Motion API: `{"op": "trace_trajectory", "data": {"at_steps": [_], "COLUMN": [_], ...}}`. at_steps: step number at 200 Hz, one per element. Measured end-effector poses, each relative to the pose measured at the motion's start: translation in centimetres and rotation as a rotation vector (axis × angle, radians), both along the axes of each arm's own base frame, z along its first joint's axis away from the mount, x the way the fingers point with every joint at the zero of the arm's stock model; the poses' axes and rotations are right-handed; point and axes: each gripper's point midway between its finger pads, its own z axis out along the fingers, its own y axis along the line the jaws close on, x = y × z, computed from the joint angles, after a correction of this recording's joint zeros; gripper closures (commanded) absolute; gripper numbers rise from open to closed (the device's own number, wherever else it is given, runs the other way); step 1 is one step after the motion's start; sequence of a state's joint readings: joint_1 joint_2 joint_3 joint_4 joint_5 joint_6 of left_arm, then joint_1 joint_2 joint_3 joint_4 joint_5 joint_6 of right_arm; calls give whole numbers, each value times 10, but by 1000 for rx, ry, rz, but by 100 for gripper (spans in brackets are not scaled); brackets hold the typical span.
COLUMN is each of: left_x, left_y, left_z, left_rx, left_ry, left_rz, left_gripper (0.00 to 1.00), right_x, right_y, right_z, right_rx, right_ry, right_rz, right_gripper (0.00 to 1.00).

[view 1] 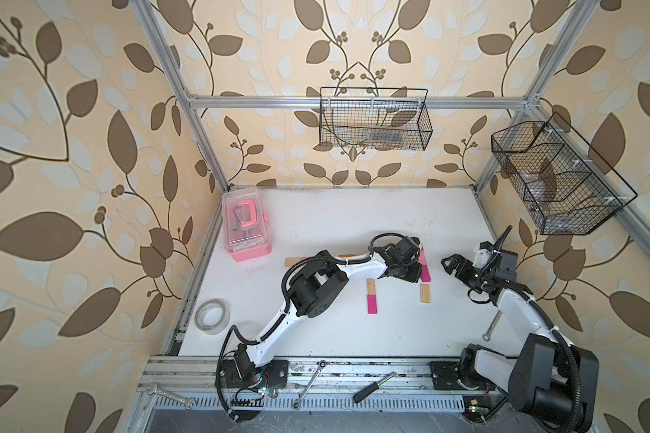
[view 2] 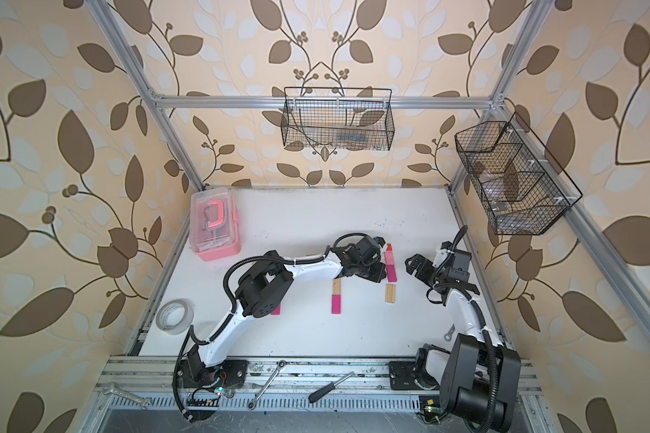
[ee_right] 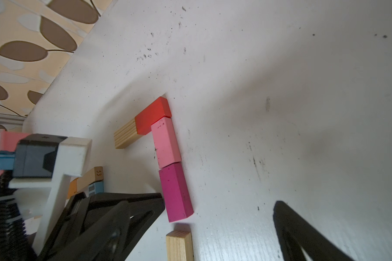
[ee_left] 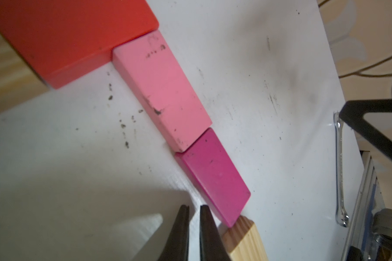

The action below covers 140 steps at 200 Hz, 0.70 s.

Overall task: Assemble the number 7 with building blocks
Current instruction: Adjust the building block at the center of the board, then assemble the building block at the center of the board.

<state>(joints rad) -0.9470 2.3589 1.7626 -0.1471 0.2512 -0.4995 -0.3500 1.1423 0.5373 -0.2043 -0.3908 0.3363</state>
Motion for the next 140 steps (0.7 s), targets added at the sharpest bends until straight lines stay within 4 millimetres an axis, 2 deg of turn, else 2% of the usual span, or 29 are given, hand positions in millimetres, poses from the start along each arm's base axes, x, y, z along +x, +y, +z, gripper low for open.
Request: {"op": "trace_trajectory", "data": {"at_steps": [48,75,93,99,110,117,125,140], "left_x": [-19,-31,-38,-42,-49,-53,-58,-68], "left_y": [30,40,42,42,41,40,37,32], "left_z": [-2,-3,-3,-3,-3,-3,-3,-3], "left_rx": [47,60,59,59,57,57,55,50], "left_ry": [37,63,79,84,92,95,98,106], "left_rz": [2,-11,-27,-35,-50,-59,-72,-96], "left_gripper": [87,87,88,88,87,87,88,88], "right_x": [0,0,-1,-1,-4,-5,-8,-14], "right_y": [0,1,1,2,3,3,5,10], "right_z": [0,0,-1,-2,-4,-7,-12,-25], "right_rx": [2,3,6,4,13,16,24,50], "right_ry": [-1,0,5,7,17,25,40,79], "right_rz": [2,2,2,5,1,1,1,-1], "right_gripper": [1,3,15,24,51,60,65,67]}}
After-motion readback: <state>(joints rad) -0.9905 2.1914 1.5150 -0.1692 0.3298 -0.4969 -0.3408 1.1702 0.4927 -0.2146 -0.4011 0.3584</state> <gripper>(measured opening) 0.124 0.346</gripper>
